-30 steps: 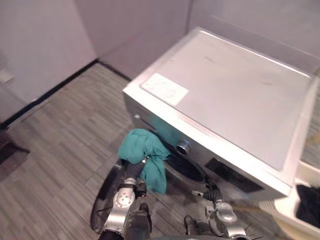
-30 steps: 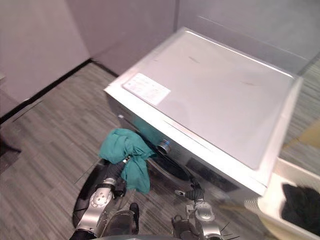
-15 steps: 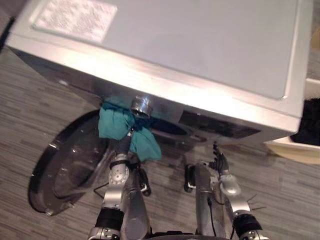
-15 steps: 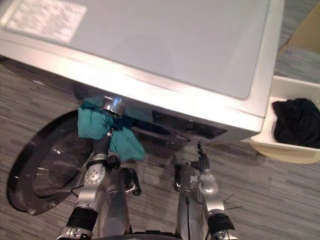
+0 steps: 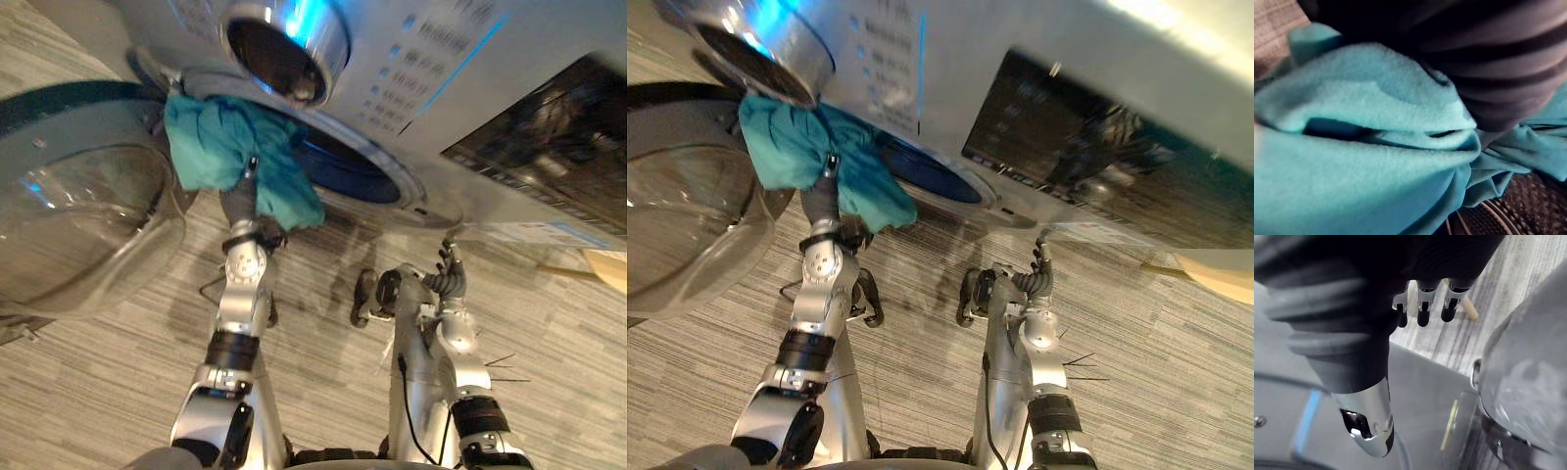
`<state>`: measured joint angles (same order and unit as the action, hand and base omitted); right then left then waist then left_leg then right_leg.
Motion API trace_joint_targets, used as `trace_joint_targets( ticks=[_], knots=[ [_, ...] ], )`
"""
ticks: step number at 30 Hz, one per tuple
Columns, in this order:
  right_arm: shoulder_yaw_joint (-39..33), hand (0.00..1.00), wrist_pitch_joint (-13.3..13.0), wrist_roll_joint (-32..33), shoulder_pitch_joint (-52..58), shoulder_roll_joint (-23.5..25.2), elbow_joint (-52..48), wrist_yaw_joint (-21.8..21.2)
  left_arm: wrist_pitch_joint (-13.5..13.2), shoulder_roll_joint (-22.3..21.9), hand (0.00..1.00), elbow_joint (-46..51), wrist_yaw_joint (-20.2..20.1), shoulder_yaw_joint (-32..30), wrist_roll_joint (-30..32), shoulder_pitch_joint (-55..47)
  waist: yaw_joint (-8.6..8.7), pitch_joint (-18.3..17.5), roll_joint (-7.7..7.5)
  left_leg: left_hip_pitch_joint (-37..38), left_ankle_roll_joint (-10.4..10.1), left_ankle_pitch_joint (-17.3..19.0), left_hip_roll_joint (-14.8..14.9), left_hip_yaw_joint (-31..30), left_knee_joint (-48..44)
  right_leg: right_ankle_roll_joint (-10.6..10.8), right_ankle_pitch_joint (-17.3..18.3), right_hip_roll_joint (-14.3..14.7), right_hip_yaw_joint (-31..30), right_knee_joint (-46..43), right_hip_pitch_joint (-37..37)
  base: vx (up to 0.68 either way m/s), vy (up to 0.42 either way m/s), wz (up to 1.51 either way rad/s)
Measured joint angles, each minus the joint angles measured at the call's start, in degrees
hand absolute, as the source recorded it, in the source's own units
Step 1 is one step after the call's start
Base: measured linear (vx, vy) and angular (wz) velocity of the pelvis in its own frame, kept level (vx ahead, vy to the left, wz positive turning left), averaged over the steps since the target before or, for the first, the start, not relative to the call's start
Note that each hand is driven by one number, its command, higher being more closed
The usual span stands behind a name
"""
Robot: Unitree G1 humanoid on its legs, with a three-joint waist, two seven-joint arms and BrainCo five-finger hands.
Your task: Pick up the laundry basket with both hands and put the clothes into the washing machine.
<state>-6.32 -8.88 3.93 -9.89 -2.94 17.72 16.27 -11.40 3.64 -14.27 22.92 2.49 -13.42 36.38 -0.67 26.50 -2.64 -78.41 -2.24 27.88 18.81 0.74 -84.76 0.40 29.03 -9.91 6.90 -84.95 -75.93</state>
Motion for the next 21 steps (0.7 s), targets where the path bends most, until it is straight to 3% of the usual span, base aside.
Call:
trace_joint_targets(
  ticks=[5,7,8,13,19,21],
  knots=[
    [-1.5,0.00,-1.7,0.1,0.0,-0.3,-2.0,-0.2,1.0,4.6,1.00,-4.2,0.9,2.4,0.0,12.2,0.87,-0.5,-0.88,-6.1,-0.2,-0.2,-0.5,-2.2,-3.9,-0.5,0.3,-0.1,0.3,-3.9,-5.0,0.00,-0.057,0.06],
    [-2.1,0.00,-2.0,0.3,0.0,-0.2,-1.8,-0.4,1.7,5.7,1.00,-8.6,1.0,3.3,-0.6,19.6,1.64,-1.4,-2.43,-8.4,-0.3,-0.3,-0.9,-2.4,-4.7,-0.5,0.3,-0.1,0.0,-5.1,-7.3,0.01,-0.054,0.09],
    [-2.2,0.00,-2.0,0.6,-0.1,-0.2,-1.7,-0.5,2.0,6.3,0.00,-9.9,0.9,3.9,-0.7,21.7,1.69,-1.6,-2.76,-9.0,-0.3,-0.3,-0.9,-2.4,-4.9,-0.5,0.3,0.0,0.0,-5.2,-7.8,0.01,-0.039,-0.04],
    [-3.7,0.00,-2.7,3.6,-0.3,0.7,-1.2,-1.4,3.6,10.3,0.00,-16.0,0.8,8.6,0.6,36.8,3.58,-2.6,-4.36,-13.7,0.2,-0.6,-0.9,-3.0,-6.5,-0.5,-0.1,0.5,-0.3,-5.9,-12.0,0.02,-0.019,-0.06],
    [-3.9,0.00,-4.5,4.6,-0.4,1.2,-1.3,-2.5,4.9,15.7,0.00,-20.6,-0.5,13.1,20.4,43.9,4.03,-2.7,-4.40,-14.4,0.1,-0.6,-0.4,-2.9,-6.6,-0.5,-0.2,0.9,-0.4,-5.8,-13.0,0.07,-0.029,-0.05],
    [-3.9,0.00,-4.8,5.2,-0.4,1.2,-1.2,-2.9,6.5,17.0,0.00,-23.2,-1.8,13.7,28.1,44.8,3.93,-2.7,-4.41,-14.4,0.1,-0.6,0.0,-2.7,-6.6,-0.6,-0.2,1.2,-0.5,-5.7,-13.1,0.05,-0.034,-0.05]
  ],
)
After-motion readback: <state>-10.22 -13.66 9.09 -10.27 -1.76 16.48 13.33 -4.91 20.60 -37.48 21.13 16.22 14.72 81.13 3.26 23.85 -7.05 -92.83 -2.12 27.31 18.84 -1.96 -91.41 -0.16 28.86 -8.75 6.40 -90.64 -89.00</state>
